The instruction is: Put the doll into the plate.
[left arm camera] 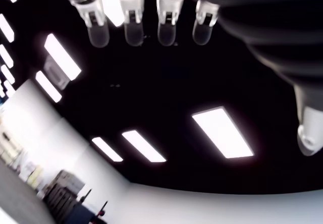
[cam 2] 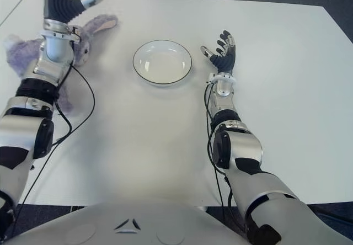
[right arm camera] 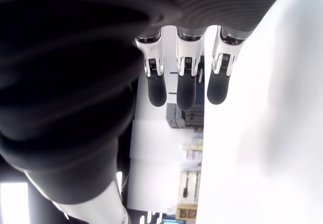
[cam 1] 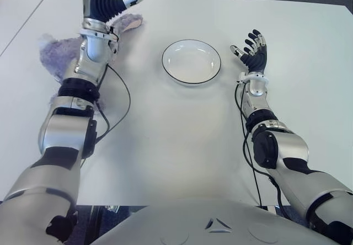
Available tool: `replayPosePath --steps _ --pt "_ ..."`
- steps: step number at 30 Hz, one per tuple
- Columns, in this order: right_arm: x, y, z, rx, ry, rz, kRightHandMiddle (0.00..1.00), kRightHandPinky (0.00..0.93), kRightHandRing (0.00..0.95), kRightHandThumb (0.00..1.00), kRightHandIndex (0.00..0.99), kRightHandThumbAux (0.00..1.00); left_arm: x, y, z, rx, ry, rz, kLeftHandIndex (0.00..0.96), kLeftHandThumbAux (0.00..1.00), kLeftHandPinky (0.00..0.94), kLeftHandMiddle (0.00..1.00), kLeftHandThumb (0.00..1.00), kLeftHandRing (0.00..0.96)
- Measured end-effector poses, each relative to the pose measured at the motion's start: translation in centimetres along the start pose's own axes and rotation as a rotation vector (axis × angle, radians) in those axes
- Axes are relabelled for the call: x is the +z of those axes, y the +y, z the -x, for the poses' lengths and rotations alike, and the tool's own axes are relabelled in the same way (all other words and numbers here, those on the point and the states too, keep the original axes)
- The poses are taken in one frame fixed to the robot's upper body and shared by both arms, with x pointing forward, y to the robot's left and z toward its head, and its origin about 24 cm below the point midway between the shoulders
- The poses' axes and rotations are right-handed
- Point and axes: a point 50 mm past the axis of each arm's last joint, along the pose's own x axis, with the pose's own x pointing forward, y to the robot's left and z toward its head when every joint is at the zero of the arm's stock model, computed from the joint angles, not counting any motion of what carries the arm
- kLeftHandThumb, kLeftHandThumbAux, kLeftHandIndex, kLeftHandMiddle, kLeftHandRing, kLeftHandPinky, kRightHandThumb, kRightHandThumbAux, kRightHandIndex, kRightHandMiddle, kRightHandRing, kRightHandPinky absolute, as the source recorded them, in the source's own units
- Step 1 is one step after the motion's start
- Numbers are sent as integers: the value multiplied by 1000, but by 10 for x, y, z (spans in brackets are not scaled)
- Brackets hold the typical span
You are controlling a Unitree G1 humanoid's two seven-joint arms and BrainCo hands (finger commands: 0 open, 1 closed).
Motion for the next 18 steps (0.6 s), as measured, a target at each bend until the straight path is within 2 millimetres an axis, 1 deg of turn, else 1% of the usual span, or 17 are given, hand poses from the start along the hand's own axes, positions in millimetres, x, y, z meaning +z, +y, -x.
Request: replayPosePath --steps 8,13,18 --pt "0 0 0 2 0 1 176 209 173 220 133 914 22 13 -12 26 -115 -65 63 554 37 86 0 47" --pt "0 0 0 7 0 1 178 207 173 228 133 920 35 15 -11 17 -159 -98 57 583 74 86 0 58" --pt "0 1 0 15 0 -1 179 206 173 234 131 927 45 19 -5 -36 -192 -159 42 579 86 83 0 67"
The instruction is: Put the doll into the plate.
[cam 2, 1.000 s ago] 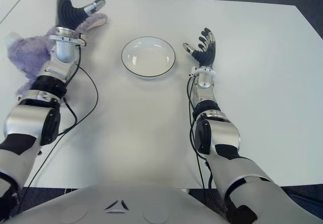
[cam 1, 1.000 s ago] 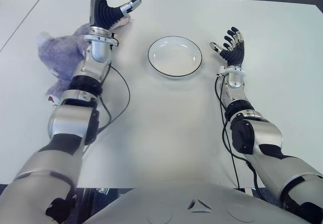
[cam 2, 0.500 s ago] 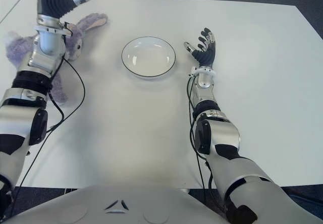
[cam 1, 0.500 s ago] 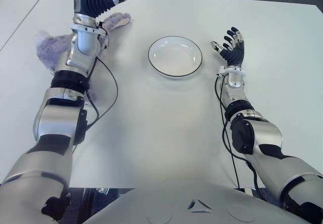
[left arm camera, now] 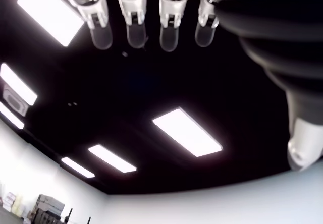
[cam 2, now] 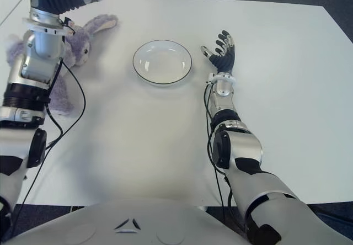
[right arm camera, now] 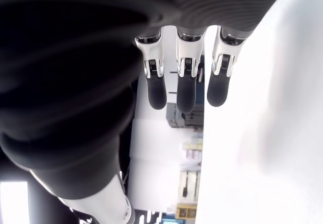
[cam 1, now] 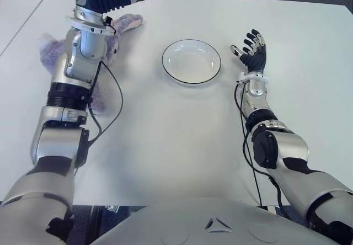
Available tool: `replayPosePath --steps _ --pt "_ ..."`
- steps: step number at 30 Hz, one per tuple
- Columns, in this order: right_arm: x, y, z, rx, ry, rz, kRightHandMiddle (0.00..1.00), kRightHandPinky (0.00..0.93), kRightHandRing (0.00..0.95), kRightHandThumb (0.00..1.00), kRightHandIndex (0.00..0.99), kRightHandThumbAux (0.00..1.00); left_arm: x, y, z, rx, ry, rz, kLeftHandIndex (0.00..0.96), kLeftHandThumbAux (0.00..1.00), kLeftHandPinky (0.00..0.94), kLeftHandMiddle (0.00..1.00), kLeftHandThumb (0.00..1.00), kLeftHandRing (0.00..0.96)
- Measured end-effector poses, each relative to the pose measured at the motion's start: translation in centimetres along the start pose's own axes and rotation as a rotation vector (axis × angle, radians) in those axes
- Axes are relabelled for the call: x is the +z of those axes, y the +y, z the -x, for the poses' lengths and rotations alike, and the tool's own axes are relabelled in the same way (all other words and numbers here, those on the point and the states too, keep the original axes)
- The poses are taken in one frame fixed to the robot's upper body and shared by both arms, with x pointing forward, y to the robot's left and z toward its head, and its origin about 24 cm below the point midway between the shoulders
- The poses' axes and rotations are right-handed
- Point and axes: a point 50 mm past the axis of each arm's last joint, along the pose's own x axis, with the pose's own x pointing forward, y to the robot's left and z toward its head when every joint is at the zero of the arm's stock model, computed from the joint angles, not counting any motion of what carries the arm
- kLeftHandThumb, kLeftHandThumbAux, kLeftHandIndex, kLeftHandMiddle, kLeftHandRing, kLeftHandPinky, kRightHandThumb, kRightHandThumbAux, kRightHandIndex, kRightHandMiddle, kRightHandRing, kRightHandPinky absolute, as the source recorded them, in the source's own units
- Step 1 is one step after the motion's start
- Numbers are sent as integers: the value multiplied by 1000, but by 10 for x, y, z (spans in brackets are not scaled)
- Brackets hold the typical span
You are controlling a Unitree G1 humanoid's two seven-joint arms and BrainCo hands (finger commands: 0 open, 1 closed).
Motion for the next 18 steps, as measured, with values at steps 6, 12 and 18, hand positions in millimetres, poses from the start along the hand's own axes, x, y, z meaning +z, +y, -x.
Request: replayPosePath --steps 6,12,18 --pt "0 0 0 4 0 0 178 208 174 234 131 919 6 15 7 -98 -24 -111 34 566 83 77 0 67" --pt "0 0 0 7 0 2 176 209 172 233 130 924 8 30 13 -183 -14 -205 31 546 75 71 0 57" --pt "0 -1 0 8 1 4 171 211 171 228 125 913 11 37 15 -256 4 -261 38 529 76 73 0 56"
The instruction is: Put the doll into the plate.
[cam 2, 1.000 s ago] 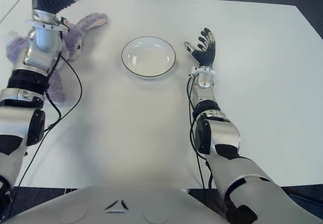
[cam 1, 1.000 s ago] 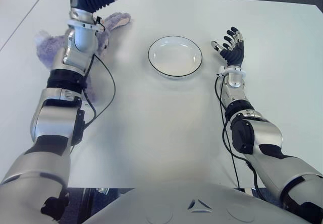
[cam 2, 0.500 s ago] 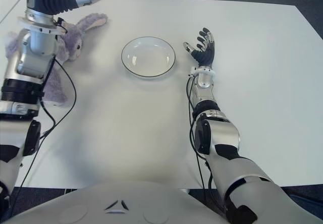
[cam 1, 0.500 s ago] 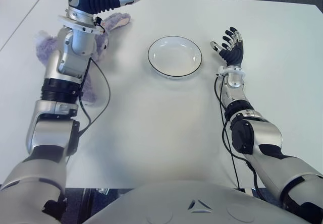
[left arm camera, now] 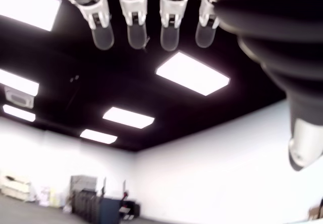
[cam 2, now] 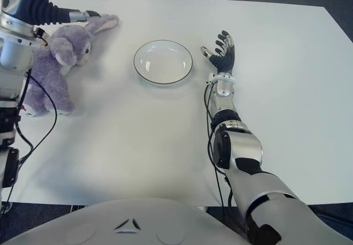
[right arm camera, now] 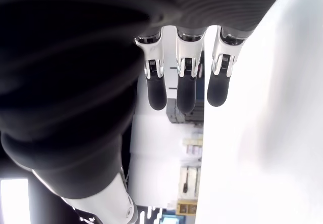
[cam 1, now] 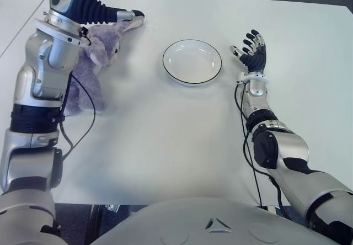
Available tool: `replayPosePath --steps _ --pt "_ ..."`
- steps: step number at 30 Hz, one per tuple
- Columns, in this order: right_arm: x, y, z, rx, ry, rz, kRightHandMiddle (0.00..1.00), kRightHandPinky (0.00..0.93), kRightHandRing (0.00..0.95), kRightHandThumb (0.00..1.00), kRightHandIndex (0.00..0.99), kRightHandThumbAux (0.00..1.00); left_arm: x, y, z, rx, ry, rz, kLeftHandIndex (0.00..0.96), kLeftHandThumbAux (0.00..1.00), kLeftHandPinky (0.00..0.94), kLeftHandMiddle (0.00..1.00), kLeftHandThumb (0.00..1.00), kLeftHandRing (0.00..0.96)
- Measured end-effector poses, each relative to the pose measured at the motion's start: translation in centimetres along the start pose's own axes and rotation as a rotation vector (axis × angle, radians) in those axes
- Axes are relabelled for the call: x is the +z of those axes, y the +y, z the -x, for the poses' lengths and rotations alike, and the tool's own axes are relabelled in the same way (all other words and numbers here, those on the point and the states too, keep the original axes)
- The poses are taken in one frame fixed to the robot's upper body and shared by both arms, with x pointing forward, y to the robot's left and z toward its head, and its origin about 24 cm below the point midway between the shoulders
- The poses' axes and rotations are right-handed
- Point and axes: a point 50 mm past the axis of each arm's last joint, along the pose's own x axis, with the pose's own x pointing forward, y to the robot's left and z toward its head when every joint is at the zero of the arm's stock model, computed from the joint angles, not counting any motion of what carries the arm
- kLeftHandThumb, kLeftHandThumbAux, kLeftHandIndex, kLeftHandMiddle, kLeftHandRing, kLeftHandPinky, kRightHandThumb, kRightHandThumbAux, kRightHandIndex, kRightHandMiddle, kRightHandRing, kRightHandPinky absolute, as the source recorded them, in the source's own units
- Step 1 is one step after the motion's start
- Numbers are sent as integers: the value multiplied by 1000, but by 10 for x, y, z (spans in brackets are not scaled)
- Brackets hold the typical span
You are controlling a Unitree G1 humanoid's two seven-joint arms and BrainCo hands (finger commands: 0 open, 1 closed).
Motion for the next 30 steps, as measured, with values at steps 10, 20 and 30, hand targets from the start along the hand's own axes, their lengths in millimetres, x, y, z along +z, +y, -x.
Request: replayPosePath --steps 10,20,30 --pt "0 0 0 3 0 1 169 205 167 219 124 889 5 5 0 -57 -2 -29 55 525 101 91 0 69" --pt "0 2 0 7 0 0 171 204 167 208 131 913 7 9 8 -140 -8 -53 49 516 10 58 0 53" --pt "0 0 0 4 0 4 173 204 169 196 136 923 -4 2 36 -275 60 -60 10 585 0 5 0 6"
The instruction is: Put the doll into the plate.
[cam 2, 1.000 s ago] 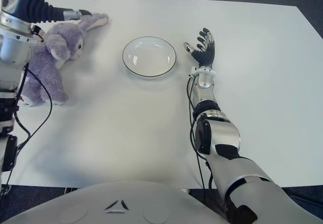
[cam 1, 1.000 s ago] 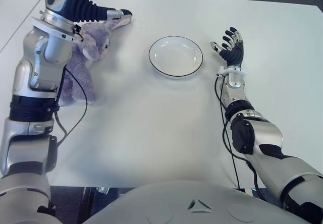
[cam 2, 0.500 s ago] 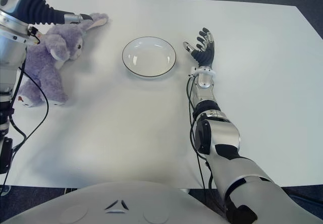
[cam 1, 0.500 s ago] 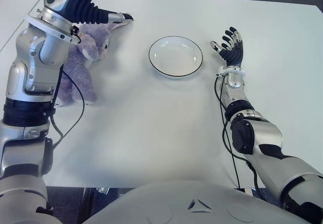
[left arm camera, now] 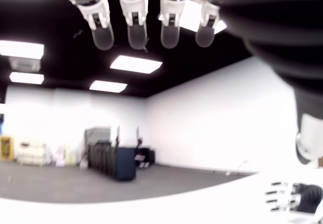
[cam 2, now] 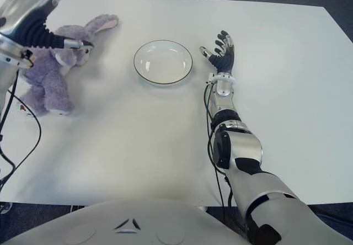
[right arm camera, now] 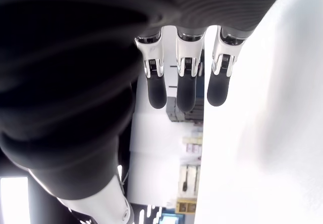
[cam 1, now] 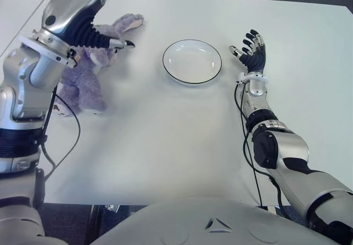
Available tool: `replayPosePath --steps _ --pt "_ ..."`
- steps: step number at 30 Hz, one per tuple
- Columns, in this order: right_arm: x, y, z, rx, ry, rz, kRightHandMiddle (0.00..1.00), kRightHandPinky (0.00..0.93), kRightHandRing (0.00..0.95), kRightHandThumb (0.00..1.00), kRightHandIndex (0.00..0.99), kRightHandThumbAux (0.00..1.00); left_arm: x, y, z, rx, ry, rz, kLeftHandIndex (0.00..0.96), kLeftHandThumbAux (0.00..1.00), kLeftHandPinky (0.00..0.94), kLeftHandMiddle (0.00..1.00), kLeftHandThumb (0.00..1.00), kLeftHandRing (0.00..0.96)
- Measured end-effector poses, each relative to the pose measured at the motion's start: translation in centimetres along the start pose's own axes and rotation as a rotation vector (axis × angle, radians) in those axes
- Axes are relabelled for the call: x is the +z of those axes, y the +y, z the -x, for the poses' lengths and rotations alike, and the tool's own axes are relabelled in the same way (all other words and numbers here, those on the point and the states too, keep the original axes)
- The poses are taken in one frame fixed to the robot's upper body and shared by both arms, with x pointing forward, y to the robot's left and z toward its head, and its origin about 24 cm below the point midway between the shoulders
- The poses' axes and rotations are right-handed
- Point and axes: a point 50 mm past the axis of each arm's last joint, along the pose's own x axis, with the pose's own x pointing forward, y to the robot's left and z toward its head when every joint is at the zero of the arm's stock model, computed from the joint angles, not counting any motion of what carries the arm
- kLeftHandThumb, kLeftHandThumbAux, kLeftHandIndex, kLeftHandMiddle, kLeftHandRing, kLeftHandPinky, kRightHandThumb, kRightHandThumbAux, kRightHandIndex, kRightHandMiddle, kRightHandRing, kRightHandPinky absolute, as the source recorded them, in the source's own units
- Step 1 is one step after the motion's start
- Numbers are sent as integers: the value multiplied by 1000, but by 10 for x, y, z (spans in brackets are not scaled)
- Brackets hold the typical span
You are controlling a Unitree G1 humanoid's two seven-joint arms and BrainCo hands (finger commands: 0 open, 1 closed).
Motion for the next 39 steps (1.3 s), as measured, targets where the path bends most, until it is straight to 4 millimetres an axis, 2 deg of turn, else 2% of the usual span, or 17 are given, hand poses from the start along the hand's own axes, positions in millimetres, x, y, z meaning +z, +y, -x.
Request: replayPosePath --steps 13,22,32,39 --pt "0 0 0 5 1 -1 164 195 160 210 126 937 -26 -16 21 -150 97 -12 0 649 0 0 0 0" --pt "0 0 0 4 2 -2 165 189 161 212 125 937 -35 -28 34 -255 135 11 0 667 0 0 0 0" --pt "0 -1 0 3 2 -2 169 191 165 223 130 917 -41 -39 53 -379 170 11 0 616 0 0 0 0" --pt "0 -1 0 3 2 -2 172 192 166 236 133 918 -47 -39 62 -415 200 -1 0 591 0 0 0 0"
